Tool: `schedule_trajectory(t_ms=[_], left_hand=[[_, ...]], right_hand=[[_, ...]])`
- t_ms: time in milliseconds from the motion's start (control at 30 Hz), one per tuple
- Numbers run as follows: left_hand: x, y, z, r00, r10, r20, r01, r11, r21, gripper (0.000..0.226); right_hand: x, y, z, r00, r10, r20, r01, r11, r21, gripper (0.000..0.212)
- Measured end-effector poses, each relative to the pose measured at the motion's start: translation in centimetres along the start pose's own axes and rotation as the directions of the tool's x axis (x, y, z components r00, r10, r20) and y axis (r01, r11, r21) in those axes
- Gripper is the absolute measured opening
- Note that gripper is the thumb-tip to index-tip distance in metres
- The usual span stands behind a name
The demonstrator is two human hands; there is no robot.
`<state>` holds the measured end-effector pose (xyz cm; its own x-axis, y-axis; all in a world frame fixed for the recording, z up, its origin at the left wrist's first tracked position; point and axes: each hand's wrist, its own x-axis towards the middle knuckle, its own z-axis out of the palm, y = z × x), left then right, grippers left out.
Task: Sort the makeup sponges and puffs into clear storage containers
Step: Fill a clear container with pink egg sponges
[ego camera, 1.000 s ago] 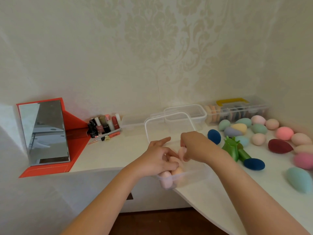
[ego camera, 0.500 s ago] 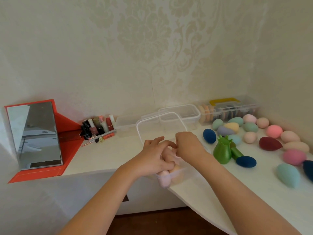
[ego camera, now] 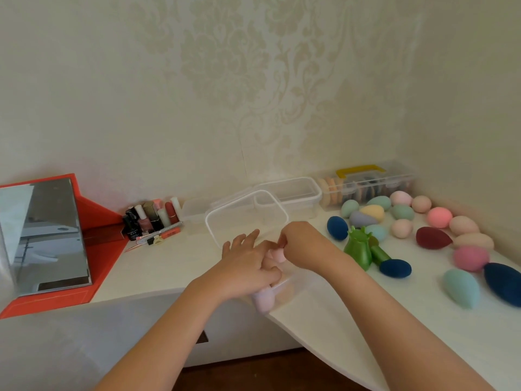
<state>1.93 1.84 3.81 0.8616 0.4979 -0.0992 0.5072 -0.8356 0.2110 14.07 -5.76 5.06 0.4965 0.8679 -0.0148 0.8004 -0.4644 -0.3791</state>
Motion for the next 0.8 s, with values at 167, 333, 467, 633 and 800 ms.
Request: schedule_trajectory(t_ms=[167,333,467,633,800], left_hand=[[-0.4,-0.1,-0.2,0.999,0.054,0.006,-0.054,0.998,-0.025,0.056],[-0.3,0.8,0.1,0.992,0.129,0.016,-0.127,0.990,-0.055,0.057],[0.1,1.6,0.2,0.989,0.145,0.023,-0.143,0.987,-0.080,0.056],[0.3,2.3,0.1,0.989,0.143,0.047,-0.141,0.989,-0.038,0.055],[0.4,2.2,0.2,0.989,0.138,0.055,-0.136,0.990,-0.043,0.054]], right_hand=[[-2.0,0.9,-3.3,0.983,-0.022,-0.184,0.071,0.962,0.264,0.034],[-4.4,4.6,-8.0,0.840,0.103,-0.533,0.135,0.911,0.389,0.032],[-3.6,9.9,-8.9,0.827,0.274,-0.490,-0.141,0.946,0.292,0.029],[-2.4,14.1,-7.2,0.845,0.487,-0.220,-0.477,0.873,0.100,0.037],[-2.0,16.3,-5.3,0.878,0.439,-0.193,-0.457,0.887,-0.061,0.042]])
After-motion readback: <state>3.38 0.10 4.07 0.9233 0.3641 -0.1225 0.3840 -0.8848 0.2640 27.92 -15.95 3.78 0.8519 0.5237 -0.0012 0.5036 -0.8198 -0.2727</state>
